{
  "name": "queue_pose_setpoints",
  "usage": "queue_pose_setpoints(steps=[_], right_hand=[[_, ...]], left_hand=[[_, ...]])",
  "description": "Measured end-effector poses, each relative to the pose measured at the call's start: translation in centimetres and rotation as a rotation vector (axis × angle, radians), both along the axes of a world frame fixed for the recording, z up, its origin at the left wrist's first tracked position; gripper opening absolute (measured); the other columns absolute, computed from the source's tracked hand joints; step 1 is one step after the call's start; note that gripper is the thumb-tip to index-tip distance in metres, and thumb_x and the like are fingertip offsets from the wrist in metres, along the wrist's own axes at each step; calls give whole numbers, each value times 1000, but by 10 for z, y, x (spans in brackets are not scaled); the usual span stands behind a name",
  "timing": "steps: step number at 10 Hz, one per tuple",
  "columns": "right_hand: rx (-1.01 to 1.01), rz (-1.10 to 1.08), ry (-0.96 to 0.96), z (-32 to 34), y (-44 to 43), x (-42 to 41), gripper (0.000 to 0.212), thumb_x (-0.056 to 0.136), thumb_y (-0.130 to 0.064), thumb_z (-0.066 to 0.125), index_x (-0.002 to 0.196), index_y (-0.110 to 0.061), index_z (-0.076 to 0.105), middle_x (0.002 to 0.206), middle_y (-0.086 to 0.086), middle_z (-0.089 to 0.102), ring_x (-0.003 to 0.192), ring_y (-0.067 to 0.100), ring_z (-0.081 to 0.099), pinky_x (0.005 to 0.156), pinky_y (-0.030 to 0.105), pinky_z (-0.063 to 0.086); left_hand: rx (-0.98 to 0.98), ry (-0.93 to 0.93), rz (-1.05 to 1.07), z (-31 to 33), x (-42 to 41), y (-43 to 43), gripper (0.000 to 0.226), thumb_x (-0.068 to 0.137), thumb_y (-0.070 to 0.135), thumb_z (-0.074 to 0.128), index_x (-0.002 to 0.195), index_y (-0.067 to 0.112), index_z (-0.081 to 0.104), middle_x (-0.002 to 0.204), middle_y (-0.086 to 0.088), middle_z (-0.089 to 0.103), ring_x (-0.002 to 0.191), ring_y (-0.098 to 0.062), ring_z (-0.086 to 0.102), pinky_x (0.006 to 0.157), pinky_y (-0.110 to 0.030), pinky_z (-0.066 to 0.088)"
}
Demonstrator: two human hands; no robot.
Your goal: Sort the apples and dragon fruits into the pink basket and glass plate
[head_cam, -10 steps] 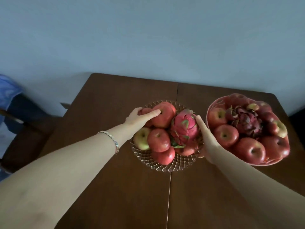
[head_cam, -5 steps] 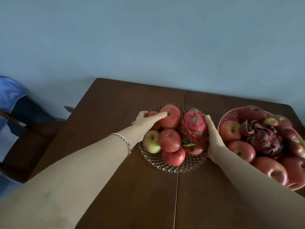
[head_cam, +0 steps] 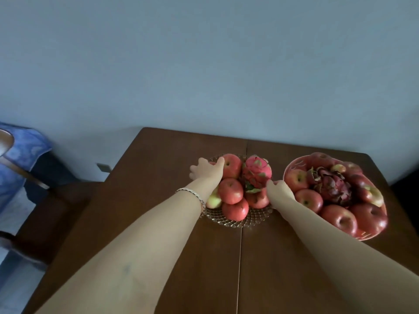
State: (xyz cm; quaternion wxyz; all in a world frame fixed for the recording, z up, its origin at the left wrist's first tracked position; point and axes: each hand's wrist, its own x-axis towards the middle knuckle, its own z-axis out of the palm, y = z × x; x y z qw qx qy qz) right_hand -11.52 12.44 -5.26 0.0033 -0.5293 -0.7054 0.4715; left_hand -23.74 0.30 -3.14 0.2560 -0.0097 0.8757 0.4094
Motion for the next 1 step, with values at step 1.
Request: queue_pose_setpoints(steps=[1], right_hand=[[37,173,-72,34,-4,13,18,89,-8,45,73,-6,54,71,8,59,63,22,58,48,18,53]], left_hand=[[24,42,-166,33,19,2,39,86,29,50,112,3,61,106,-14,68,102,-32,65,82,-36,50]])
